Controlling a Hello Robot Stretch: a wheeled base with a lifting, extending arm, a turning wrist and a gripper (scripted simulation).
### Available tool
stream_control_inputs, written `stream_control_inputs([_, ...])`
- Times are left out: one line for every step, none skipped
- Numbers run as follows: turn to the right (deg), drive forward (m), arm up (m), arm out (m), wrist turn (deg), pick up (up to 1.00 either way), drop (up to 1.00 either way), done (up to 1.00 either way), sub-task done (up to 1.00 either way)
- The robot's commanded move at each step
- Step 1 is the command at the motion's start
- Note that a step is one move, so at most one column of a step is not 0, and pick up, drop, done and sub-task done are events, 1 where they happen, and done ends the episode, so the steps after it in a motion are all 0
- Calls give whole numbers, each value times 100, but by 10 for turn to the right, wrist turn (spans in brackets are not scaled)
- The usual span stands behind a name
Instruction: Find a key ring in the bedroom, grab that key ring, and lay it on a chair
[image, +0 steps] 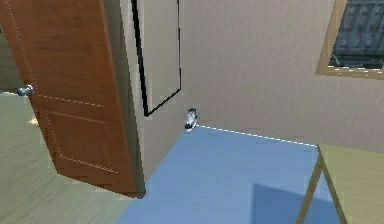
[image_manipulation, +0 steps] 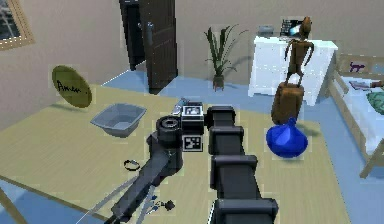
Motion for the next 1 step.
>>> stream_control_inputs([0,0,0,0,450,0,0,0,0])
